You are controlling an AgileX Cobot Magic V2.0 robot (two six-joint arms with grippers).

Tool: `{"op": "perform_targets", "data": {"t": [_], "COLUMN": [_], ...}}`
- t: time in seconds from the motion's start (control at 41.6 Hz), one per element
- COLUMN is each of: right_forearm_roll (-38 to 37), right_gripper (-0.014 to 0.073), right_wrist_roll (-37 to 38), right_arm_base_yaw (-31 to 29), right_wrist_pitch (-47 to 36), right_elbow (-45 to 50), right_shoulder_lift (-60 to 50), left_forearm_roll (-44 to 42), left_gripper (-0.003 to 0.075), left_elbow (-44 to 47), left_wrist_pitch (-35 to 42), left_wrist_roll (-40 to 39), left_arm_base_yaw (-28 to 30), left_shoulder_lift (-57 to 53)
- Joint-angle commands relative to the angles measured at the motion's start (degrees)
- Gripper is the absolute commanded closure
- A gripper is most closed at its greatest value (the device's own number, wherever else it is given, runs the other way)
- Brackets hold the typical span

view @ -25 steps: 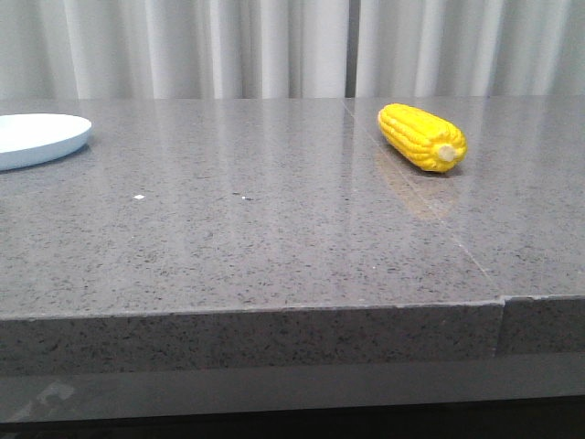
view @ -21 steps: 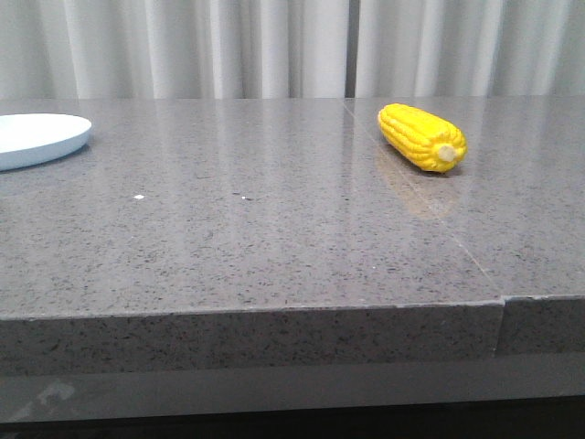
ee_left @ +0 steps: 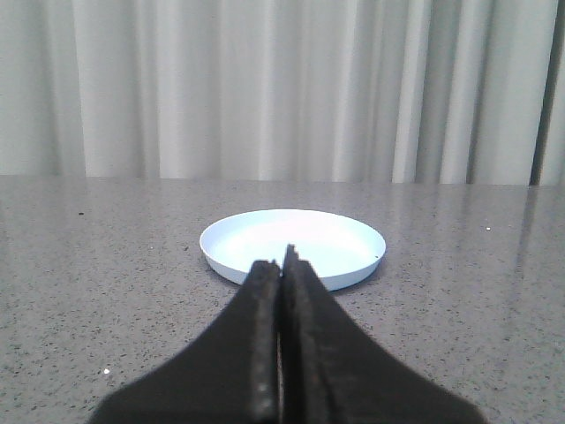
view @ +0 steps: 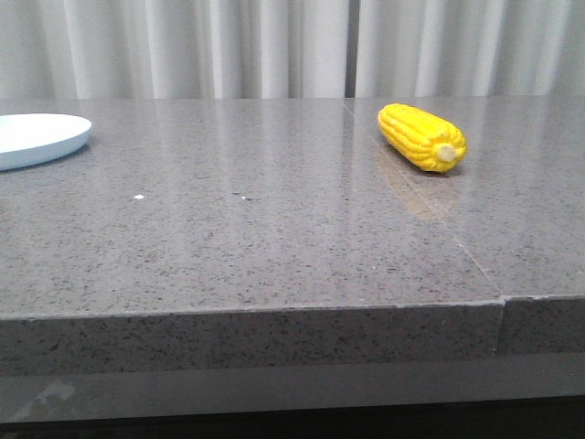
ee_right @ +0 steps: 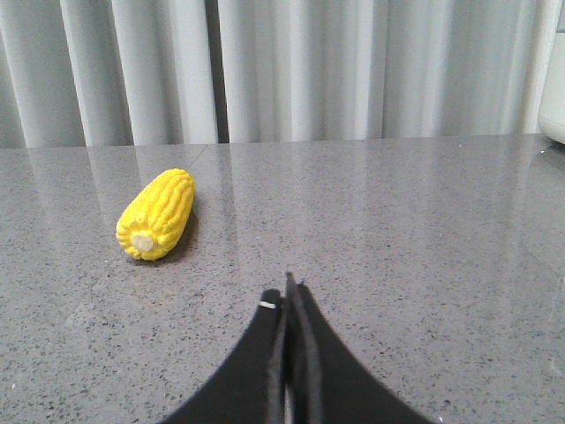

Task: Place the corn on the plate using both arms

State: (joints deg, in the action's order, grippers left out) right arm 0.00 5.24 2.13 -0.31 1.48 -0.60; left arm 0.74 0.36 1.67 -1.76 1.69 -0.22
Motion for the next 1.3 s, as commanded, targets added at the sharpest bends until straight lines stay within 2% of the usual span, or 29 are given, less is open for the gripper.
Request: {"op": "perform_targets", "data": {"t": [0.0,0.216,0.385,0.649,0.937,1.057,1.274], "right_forearm_roll": [-0.7,-0.7,-0.7,-0.7,-0.7,-0.8,-1.0], "right_gripper": [0.0663,0.0663,0.0663,0.0663,0.0663,0.0663,0.0663], "right_wrist_roll": [-0.4,-0.4,-0.4,-0.4,-0.4,-0.4,-0.4], "right_arm_base_yaw": [-0.2,-0.2,-0.2,-0.2,-0.2,-0.2,-0.2], "right_wrist_pitch": [-5.8,-8.3,0.3,16.2,25.4,28.7,31.5], "right_elbow": [-1.0,-2.5,-11.3,-28.6,-43.4,-45.8,-45.9], "right_shoulder_lift": [-0.7,-0.7,-0.7,5.3,20.2,26.6,34.7], "left_forearm_roll": [0.0,0.0,0.0,-0.7,-0.7,-0.7,-0.7], "left_gripper": [0.0741,0.0741,0.0741,0.0740,0.0741,0.0741,0.0741], "left_elbow": [0.1,-0.9,-7.7,-23.5,-40.5,-44.6,-44.5], "left_wrist_pitch": [4.5,8.5,7.7,-1.3,-19.6,-26.4,-27.7], "left_wrist_roll": [-0.7,-0.7,-0.7,-0.7,-0.6,-0.6,-0.5], "left_arm_base_yaw": [-0.1,-0.1,-0.1,-0.1,-0.1,-0.1,-0.1], "left_shoulder_lift": [-1.1,-1.1,-1.1,2.1,13.4,18.8,24.9]}}
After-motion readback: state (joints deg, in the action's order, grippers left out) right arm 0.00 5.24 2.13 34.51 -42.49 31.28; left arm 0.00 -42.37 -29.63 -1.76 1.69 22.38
